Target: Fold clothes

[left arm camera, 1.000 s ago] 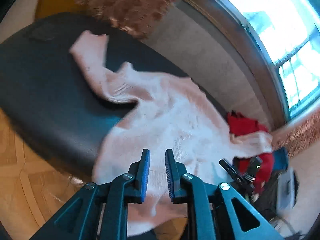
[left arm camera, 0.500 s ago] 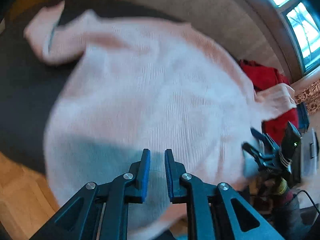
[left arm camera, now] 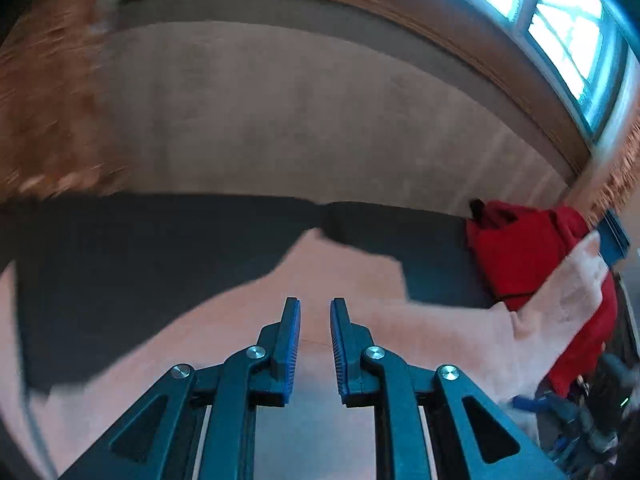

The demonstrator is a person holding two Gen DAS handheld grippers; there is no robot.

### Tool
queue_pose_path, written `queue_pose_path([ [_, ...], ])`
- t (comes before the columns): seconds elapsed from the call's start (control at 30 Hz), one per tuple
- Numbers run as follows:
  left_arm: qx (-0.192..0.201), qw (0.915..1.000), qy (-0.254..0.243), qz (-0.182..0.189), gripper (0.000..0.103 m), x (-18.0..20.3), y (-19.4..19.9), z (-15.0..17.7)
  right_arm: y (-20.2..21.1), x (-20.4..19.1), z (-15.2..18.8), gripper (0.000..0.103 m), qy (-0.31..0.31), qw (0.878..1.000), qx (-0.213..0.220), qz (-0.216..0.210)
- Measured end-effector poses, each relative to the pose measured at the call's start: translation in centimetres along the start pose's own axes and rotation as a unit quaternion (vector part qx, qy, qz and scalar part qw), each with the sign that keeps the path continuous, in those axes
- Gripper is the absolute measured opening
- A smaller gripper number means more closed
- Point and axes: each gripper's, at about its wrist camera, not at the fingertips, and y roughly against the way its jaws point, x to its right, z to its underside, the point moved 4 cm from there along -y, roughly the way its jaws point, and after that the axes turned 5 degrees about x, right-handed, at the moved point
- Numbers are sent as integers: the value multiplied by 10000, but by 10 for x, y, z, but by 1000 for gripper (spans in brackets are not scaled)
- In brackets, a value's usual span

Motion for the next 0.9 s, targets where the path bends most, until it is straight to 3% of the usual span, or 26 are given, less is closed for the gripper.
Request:
queue_pose_path([
  [0.1, -615, 9971, -137, 422, 21, 13, -38, -22, -27, 3, -1, 103, 37, 9999, -92, 24],
  [0.23, -1372, 9857, -689, 698, 36, 44, -84, -37, -27, 11, 5, 103, -76, 9996, 185, -181],
  [0.33, -1815, 9769, -1071, 364, 39, 63, -117, -35, -22, 20, 6, 103, -381, 9969, 381, -566],
  [0.43, -2373, 9582, -1587, -209, 47, 71, -147, -24, -19, 24, 5, 103, -505, 9949, 448, -747],
  [0.53, -2773, 9377, -1973, -696, 48, 69, -167, -12, -19, 24, 6, 103, -487, 9947, 467, -779],
  [0.57, -2814, 9355, -1991, -775, 51, 67, -170, -9, -18, 24, 5, 103, -505, 9943, 483, -808],
  [0.63, -2705, 9428, -1820, -696, 46, 62, -166, -10, -17, 25, 5, 103, -539, 9935, 512, -864],
  [0.67, -2637, 9470, -1718, -634, 31, 59, -164, -10, -17, 26, 5, 103, -545, 9933, 517, -875],
  [0.73, -2369, 9527, -1772, -691, 13, 55, -156, -14, -17, 26, 5, 103, -546, 9932, 525, -880],
  [0.8, -1952, 9675, -1452, -685, 12, 40, -143, -26, -17, 25, 5, 103, -538, 9933, 528, -877],
  [0.87, -1167, 9896, -763, -341, 11, 20, -116, -52, -18, 25, 5, 103, -528, 9934, 525, -870],
  [0.9, -691, 9968, -385, -87, 11, 8, -98, -67, -18, 24, 5, 103, -519, 9935, 524, -863],
])
